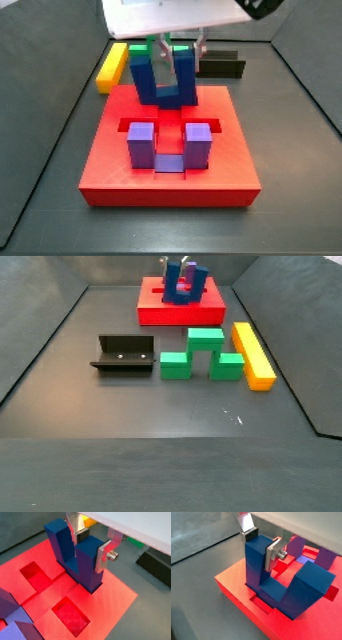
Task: Pick up the blue object. Move up. Place the blue object on the fixture. Regrasp the blue object. Move to above the board. Insert the blue object.
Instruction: Insert the blue object.
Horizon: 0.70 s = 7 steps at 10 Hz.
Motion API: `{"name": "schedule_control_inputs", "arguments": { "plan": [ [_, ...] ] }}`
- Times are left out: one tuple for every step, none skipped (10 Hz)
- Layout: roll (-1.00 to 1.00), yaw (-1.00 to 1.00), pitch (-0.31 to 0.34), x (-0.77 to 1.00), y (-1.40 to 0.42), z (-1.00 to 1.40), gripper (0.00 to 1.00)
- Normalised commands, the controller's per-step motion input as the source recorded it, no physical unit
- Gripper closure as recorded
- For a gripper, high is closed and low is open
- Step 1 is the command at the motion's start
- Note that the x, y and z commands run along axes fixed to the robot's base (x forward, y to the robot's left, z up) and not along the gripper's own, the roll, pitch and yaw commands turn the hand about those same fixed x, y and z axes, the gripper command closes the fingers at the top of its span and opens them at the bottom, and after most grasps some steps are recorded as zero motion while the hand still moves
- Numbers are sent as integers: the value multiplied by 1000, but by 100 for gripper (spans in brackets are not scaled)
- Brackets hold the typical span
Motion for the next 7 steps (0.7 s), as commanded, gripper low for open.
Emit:
{"name": "schedule_control_inputs", "arguments": {
  "plan": [
    [121, 0, 0, 509, -169, -620, 100],
    [150, 0, 83, 617, -194, -549, 100],
    [186, 34, 194, 686, -171, -500, 100],
    [171, 37, 216, 731, -140, -546, 100],
    [163, 54, 247, 857, -129, -591, 100],
    [131, 40, 267, 854, -54, -566, 100],
    [24, 0, 263, 780, 94, -446, 100]
  ]
}}
